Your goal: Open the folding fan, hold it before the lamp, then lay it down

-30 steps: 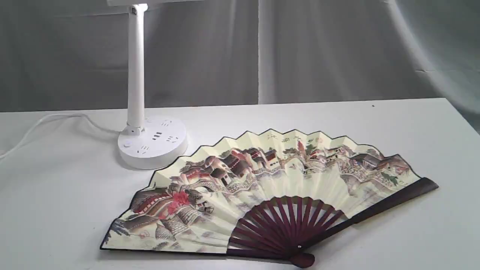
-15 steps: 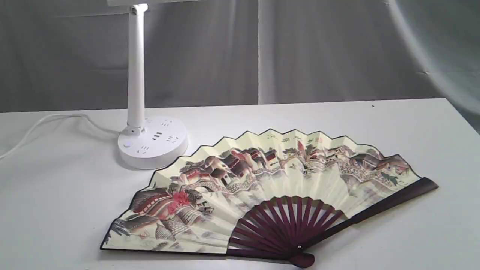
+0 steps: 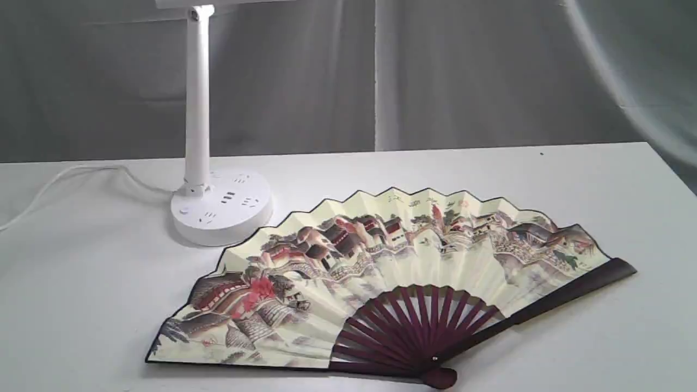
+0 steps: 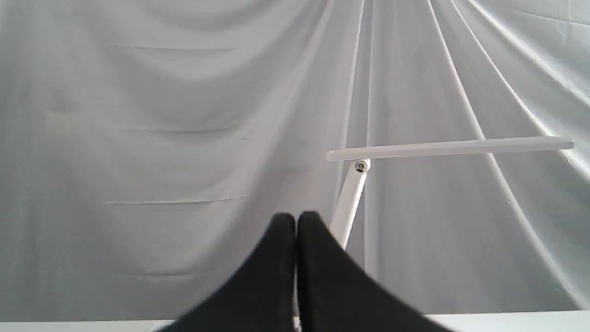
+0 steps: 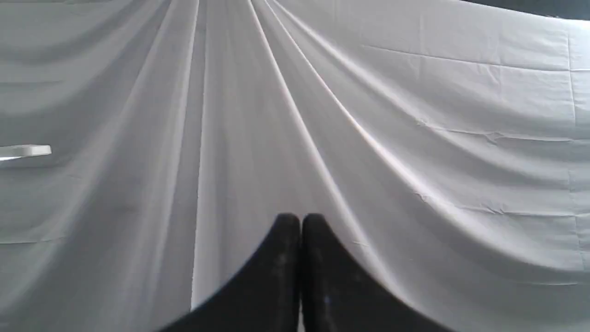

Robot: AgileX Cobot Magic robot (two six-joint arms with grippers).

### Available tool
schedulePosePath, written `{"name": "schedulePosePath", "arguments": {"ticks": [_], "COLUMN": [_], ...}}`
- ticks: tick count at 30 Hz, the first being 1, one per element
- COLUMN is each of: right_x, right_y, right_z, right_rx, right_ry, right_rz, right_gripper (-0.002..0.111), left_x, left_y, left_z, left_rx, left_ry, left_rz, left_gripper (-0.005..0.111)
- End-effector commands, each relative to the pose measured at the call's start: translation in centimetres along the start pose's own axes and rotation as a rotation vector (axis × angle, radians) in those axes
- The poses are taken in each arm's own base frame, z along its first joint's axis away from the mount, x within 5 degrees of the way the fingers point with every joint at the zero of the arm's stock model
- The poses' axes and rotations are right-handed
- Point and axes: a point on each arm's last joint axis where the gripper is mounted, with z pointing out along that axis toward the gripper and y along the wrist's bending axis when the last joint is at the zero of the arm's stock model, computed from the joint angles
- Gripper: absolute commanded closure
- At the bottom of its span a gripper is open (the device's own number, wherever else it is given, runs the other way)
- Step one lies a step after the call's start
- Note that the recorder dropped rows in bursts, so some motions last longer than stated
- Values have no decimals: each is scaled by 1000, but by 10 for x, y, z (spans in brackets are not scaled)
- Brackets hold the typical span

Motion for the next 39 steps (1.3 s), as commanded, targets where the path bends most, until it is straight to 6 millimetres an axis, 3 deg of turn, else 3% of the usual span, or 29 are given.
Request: {"name": "schedulePosePath", "arguments": {"ticks": [1, 6, 12, 16, 21, 25, 31, 39], "right_x": [2, 2, 19, 30, 46, 62, 82, 84], "right_y": [0, 0, 5, 6, -5, -18, -15, -14], "right_z": [-1, -1, -1, -1, -3, -10, -12, -13], "right_rx": [3, 4, -53, -62, 56, 207, 184, 194], "right_ry": [6, 8, 8, 33, 192, 387, 417, 435], "right_rz": [-39, -54, -58, -43, -52, -45, 23, 109], "right_gripper": [108, 108, 108, 108, 108, 108, 108, 108], "left_x": [2, 25, 70, 90, 96, 106, 114, 116], "left_y": [0, 3, 4, 5, 6, 9, 11, 12], "left_z": [2, 9, 14, 14, 14, 12, 10, 9], "left_rx": [9, 2, 7, 17, -3, -26, -46, -53], "left_ry": [-69, -133, -31, 29, 87, 194, 286, 314], "left_rz": [-18, 7, 295, 347, 88, 80, 84, 76], "left_gripper": [107, 107, 107, 107, 107, 107, 107, 107]}}
